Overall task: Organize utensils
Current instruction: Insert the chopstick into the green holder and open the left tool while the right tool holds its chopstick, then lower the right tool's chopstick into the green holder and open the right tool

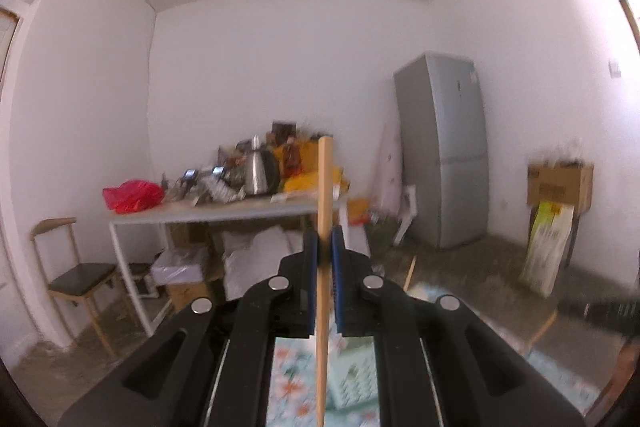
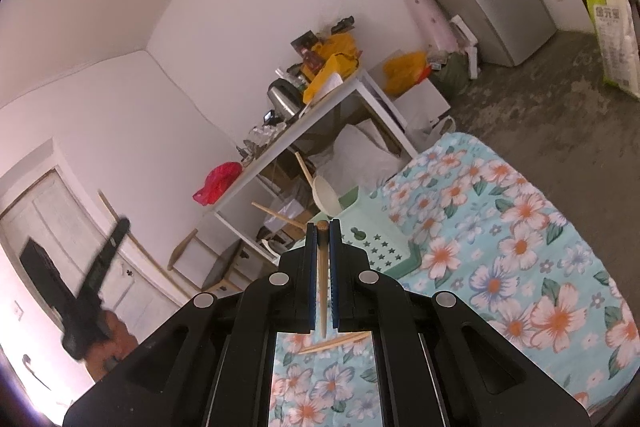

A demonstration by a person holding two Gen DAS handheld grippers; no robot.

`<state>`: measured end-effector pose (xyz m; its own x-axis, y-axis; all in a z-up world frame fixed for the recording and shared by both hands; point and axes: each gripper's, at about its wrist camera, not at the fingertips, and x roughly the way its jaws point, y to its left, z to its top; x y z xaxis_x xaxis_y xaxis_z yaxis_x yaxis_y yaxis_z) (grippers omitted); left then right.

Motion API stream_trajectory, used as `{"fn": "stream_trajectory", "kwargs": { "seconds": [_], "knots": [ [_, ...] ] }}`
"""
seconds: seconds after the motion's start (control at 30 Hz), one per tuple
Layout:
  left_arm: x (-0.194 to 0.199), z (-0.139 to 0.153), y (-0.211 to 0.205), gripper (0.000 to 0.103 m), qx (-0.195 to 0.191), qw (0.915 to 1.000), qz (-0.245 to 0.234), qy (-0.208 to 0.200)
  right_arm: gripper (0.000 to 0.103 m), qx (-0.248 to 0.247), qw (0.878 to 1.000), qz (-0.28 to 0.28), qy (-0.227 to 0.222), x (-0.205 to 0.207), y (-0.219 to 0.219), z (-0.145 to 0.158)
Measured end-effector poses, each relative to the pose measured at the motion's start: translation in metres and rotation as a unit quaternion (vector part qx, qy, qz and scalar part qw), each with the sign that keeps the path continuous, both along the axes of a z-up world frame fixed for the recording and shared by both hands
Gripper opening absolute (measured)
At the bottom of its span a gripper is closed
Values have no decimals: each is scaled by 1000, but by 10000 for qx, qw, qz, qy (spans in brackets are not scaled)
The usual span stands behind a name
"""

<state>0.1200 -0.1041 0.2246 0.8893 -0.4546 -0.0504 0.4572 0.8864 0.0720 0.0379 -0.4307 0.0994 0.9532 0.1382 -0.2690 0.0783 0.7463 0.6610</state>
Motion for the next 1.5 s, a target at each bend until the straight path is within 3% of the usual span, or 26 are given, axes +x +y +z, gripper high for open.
{"fn": "stream_trajectory", "kwargs": {
  "seconds": [0.2,0.4,0.53,0.77,1.13,1.37,1.5],
  "knots": [
    [42,29,-16,6,-911,9942,-522,244,4,-5,10000,1,-34,0,0,2],
    [100,20,-45,6,-1285,9859,-609,878,4,-20,10000,3,-96,-4,-2,5],
    [127,7,-55,6,-1419,9832,-422,1066,4,-21,10000,-12,-96,-6,-6,6],
    [145,-17,-73,6,-1312,9821,-357,1305,4,2,10000,-17,-71,-5,-7,6],
    [170,-54,-97,6,-785,9836,-195,1612,4,-8,10000,-30,-23,-8,-9,6],
    [182,-80,-108,7,-382,9704,-339,2360,4,-3,10000,-26,-23,-8,-8,7],
    [178,-88,-105,27,-356,9655,-484,2532,4,-4,10000,-30,-25,-8,-8,7]
  ]
}}
